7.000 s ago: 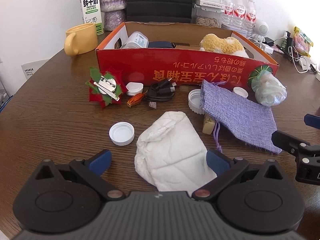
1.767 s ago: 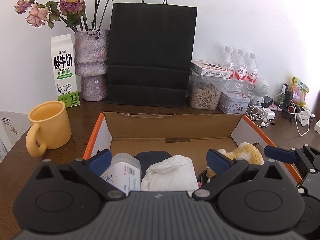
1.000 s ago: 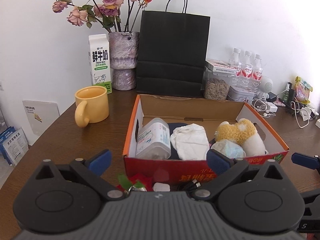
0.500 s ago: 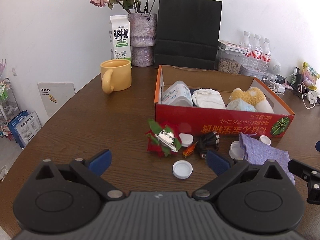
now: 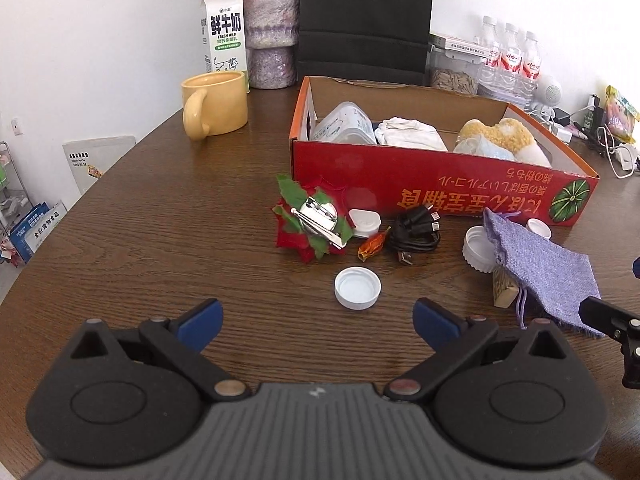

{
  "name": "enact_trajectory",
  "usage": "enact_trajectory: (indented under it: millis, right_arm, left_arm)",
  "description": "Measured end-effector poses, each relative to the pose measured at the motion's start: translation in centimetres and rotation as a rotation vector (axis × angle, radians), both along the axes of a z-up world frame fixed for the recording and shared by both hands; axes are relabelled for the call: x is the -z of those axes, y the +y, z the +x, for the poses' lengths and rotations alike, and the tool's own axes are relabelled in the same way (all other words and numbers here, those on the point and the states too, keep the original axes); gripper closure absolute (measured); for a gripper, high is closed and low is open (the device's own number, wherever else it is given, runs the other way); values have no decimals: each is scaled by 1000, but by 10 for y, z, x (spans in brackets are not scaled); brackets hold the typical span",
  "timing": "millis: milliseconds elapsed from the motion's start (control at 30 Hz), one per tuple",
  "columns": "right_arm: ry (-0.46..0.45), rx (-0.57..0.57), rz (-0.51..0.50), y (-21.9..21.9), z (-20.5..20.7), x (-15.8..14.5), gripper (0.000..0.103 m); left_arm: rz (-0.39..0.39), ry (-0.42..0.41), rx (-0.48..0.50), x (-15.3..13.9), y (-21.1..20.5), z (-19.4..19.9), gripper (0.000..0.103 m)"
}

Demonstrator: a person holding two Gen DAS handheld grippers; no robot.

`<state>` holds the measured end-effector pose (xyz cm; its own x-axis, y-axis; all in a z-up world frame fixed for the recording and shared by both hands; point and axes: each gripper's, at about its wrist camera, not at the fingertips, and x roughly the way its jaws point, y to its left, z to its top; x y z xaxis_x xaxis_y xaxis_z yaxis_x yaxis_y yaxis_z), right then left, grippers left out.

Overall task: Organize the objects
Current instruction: 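Move both grippers back out of the box toward the table items, then grasp a white bottle cap with the left gripper while the right gripper grasps the purple pouch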

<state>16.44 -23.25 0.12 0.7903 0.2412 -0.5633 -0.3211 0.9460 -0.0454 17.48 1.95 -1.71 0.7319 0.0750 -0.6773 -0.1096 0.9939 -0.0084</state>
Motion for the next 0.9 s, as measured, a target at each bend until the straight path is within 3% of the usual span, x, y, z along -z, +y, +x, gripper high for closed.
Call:
enact_trajectory:
  millis: [467,900]
  right_arm:
    - [62,-62,-54,5,46,24,1]
    - [107,-143,14,-1,76,32,0]
  left_arm:
    - [13,49,-2,21,-5,33,0]
    - [16,27,7,22,-10,43,0]
